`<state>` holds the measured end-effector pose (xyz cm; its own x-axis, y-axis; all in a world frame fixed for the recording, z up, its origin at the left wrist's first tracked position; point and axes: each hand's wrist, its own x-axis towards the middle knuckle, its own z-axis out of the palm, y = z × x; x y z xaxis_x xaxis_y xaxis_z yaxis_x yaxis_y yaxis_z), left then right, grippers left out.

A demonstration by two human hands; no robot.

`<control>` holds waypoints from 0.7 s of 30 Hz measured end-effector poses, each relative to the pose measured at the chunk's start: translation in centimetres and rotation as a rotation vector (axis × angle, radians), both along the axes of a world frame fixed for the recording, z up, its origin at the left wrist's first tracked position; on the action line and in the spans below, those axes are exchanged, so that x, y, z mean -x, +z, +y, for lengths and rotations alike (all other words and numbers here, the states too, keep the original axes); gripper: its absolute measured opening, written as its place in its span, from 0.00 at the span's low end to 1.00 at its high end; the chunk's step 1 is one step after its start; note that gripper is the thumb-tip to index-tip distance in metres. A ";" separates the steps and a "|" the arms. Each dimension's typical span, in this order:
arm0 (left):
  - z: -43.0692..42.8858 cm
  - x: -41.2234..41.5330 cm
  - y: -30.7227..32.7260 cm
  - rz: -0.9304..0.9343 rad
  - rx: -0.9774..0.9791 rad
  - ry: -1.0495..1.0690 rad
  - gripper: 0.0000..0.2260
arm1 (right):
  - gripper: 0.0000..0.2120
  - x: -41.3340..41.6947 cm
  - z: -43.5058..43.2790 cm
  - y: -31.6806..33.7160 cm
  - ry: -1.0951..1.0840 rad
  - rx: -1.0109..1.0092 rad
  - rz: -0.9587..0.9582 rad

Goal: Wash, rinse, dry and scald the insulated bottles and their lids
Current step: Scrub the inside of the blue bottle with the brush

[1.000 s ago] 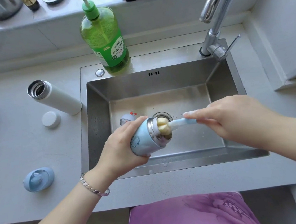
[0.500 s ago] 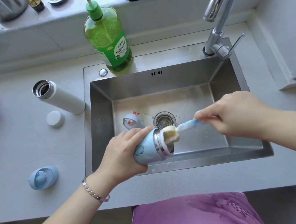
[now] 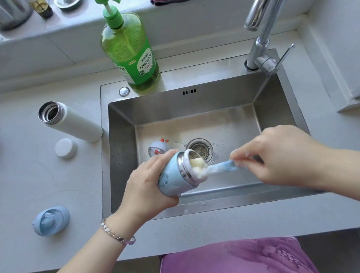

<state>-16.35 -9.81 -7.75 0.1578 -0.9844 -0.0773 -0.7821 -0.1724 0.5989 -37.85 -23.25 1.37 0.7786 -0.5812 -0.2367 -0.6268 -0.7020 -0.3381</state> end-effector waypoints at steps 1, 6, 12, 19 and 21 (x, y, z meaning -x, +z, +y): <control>0.0 0.2 0.0 0.006 -0.004 -0.001 0.39 | 0.12 -0.5 -0.1 0.4 -0.018 -0.020 -0.042; -0.5 0.8 0.2 0.051 0.086 -0.109 0.38 | 0.11 -1.6 -1.0 -0.6 -0.091 0.017 -0.012; -1.2 1.3 0.0 0.173 0.223 -0.084 0.33 | 0.12 -3.4 0.6 -2.4 0.036 0.244 -0.140; -0.1 1.7 -0.5 0.369 0.116 0.024 0.36 | 0.03 -3.4 -0.7 0.3 -0.437 -0.742 -0.687; 0.1 2.0 -0.6 0.432 0.100 0.052 0.38 | 0.07 -3.6 -0.2 0.0 -0.523 -0.899 -0.746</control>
<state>-18.38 -9.68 -8.39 0.1813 -0.9821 -0.0518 -0.4480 -0.1294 0.8846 -34.29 -23.48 1.38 0.6198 -0.7206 -0.3108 -0.2120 0.2276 -0.9504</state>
